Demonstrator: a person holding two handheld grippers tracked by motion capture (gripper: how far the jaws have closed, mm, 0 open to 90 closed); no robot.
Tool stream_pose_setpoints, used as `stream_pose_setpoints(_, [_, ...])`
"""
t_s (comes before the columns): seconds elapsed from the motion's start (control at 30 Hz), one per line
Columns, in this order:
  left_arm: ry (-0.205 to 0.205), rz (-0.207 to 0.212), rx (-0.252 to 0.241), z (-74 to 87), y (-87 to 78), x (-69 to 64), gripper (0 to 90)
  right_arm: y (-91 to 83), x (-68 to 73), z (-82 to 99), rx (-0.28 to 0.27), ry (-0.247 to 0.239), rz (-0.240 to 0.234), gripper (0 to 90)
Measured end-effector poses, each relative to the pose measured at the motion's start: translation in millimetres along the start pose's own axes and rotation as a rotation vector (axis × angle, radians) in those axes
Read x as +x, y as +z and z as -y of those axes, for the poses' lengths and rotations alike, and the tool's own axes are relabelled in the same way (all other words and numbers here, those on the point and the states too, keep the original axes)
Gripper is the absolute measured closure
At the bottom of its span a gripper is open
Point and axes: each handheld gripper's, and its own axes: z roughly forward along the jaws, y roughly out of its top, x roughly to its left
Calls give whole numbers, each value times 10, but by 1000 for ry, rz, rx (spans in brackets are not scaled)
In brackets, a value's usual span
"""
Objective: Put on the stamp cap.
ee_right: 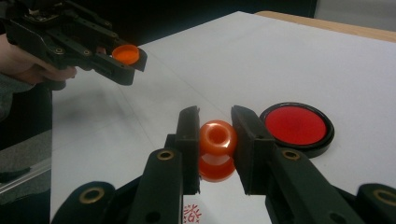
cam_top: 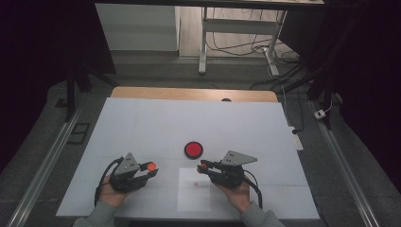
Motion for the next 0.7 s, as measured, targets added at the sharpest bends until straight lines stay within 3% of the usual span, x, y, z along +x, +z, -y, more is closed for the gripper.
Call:
stream_pose_setpoints(0.3, [-14,61,-13,-56,84,-61,653,-4,1,-2,-5,0,3,721])
stream_pose_setpoints(0.7, [15,94,8,-123,237,-177,653,-6,4,-3,-7,-2,7,721])
